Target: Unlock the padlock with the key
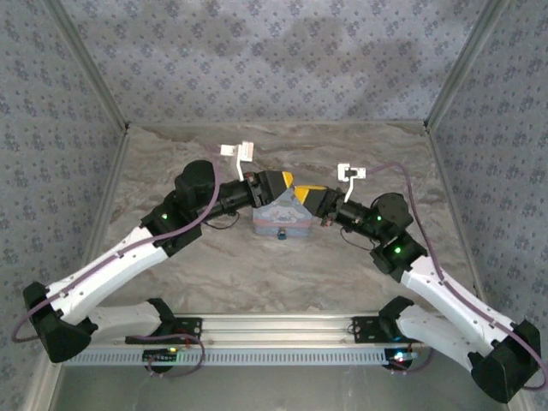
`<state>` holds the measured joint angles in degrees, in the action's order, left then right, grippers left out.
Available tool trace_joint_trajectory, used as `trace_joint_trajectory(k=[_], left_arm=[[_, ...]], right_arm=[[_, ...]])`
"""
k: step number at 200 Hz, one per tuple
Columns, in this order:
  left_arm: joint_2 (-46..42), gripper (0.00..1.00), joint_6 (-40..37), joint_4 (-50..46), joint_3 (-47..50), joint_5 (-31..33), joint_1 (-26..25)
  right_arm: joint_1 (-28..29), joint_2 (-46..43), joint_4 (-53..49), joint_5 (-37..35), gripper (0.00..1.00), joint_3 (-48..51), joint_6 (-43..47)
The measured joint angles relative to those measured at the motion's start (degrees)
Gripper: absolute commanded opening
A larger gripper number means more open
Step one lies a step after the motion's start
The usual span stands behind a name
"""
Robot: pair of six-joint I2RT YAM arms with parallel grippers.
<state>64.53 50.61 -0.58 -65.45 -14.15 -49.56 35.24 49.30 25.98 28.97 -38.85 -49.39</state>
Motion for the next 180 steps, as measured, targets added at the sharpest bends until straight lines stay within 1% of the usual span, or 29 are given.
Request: trace_joint_trajectory(k=[44, 102, 121, 135, 144, 180], left_arm=[[0.8, 0.47, 0.0, -1.2, -1.6, -4.4, 0.3], [1.8, 0.22, -0.2, -1.2, -1.6, -6.7, 0.3], [2.1, 0.10, -0.3, -1.4, -1.6, -6.8, 0.4], [2.3, 0.05, -0.2, -1.5, -1.6, -6.8, 0.5], [2.3, 0.00, -0.4, -1.4, -1.6, -6.8, 0.5], [2.3, 0.00, -0.5, -1.4, -1.6, -6.6, 0.5]], right_arm=[[-0.5, -0.1, -3.1, 2.9, 0.00, -1.6, 1.0], [-0.5, 0.6, -4.1, 5.0, 0.00, -2.0, 1.0], [-0.5, 0.6, -4.1, 5.4, 0.00, -2.2, 1.0], [-0.7, 0.5, -3.9, 5.4, 0.00, -2.3, 1.0], [-1.0, 0.5, -3.9, 5.5, 0.00, -2.3, 1.0], [-1.9, 0.5, -3.5, 6.4, 0.00, -2.3, 0.6]])
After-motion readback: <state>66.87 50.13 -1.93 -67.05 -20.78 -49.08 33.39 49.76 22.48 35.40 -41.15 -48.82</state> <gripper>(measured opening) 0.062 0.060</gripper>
